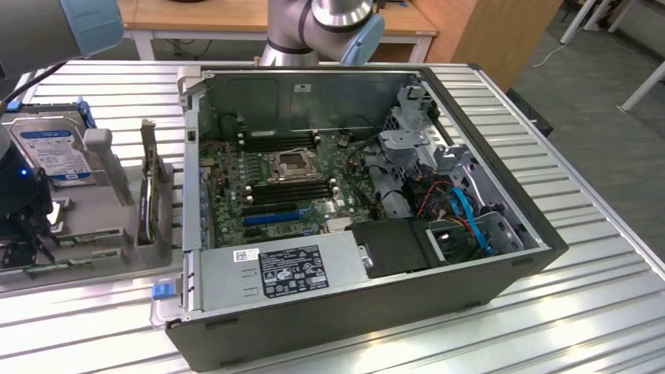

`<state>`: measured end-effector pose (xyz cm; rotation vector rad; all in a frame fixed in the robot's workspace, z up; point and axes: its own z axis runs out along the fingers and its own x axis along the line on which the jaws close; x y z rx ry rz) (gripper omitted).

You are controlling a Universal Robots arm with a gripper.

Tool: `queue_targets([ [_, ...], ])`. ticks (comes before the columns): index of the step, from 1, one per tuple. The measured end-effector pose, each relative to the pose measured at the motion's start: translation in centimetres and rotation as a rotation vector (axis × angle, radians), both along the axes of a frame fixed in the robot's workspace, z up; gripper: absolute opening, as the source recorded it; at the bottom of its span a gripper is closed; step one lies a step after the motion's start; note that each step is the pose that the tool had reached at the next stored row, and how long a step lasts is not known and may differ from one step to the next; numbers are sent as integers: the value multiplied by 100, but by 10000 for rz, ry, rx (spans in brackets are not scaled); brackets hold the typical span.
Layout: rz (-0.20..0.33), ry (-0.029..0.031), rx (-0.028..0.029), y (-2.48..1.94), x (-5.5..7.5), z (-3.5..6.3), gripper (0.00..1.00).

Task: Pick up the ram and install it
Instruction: 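Pick up the ram and move it above insertion slot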

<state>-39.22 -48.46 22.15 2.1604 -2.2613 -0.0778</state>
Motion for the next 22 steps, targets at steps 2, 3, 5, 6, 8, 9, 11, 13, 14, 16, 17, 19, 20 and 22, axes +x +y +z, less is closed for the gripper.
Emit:
queue_targets([
  [2, 2, -3, 2, -1, 1, -7, 29],
  [3, 2, -2, 2, -1, 0, -15, 29],
  [5, 1, 0, 0, -2, 0, -31, 29],
  [6, 1, 0, 0, -3, 0, -41, 29],
  [8, 1, 0, 0, -4, 0, -59, 29],
  [9, 2, 0, -1, -4, 0, -68, 29],
  [11, 1, 0, 0, -5, 0, -87, 29],
  [13, 1, 0, 0, -6, 0, -106, 29],
  [14, 1, 0, 0, -6, 0, -116, 29],
  [16, 2, 0, 0, -7, 0, -134, 29],
  [17, 2, 0, 0, -8, 0, -143, 29],
  [19, 2, 0, 0, -9, 0, -159, 29],
  [20, 2, 0, -1, -9, 0, -166, 29],
  [22, 2, -1, 0, -10, 0, -181, 29],
])
